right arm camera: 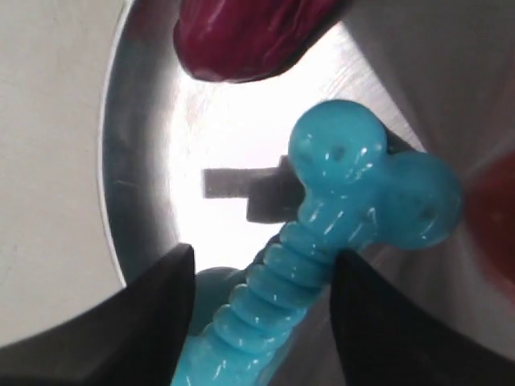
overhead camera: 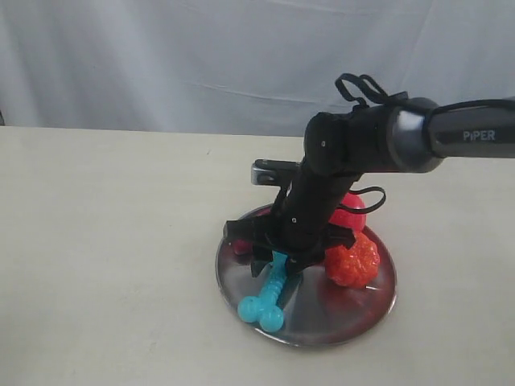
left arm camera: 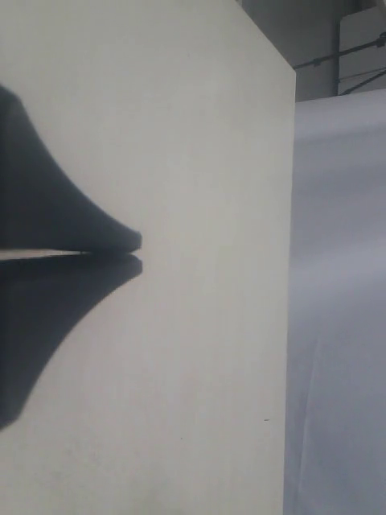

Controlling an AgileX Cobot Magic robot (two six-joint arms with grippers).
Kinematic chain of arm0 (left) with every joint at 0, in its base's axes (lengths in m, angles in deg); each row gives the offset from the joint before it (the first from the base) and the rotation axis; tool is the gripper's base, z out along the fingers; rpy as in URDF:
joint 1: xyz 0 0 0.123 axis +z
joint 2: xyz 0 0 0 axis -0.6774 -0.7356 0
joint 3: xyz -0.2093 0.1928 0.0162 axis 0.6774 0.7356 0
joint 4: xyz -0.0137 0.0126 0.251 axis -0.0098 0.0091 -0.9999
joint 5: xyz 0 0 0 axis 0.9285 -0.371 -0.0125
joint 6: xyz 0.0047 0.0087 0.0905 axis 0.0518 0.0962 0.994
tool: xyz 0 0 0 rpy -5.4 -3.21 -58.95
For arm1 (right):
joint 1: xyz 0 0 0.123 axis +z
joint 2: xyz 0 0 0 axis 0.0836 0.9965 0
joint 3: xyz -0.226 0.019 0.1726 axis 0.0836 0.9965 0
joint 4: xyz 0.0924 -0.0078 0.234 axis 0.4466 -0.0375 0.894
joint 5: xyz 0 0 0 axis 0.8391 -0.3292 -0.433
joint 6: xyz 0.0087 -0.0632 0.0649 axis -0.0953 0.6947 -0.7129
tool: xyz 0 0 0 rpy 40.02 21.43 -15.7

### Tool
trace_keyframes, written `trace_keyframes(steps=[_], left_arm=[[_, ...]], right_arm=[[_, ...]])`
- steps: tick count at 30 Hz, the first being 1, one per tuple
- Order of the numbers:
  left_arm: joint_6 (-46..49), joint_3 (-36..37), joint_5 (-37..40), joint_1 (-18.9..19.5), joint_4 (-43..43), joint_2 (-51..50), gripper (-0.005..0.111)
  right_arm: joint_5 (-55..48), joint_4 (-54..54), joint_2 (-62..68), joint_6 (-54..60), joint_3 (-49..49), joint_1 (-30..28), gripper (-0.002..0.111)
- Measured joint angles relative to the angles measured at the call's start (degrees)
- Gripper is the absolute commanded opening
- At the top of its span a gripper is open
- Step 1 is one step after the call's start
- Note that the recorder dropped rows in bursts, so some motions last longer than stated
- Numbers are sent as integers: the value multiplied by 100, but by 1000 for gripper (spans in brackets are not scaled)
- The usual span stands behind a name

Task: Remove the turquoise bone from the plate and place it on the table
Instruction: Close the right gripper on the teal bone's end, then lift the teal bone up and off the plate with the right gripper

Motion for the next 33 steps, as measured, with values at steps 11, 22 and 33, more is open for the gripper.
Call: trace_keyframes(steps=[11,22,33], left_arm=[[0,0,0,0,0,0,0],[0,0,0,0,0,0,0],[0,0,0,0,0,0,0]], right_arm=[[-200,-339,22,-194,-13,0,51],[-44,-224,226,-216,-24,0,10],[7,-313,-1068,97,-13,0,0]])
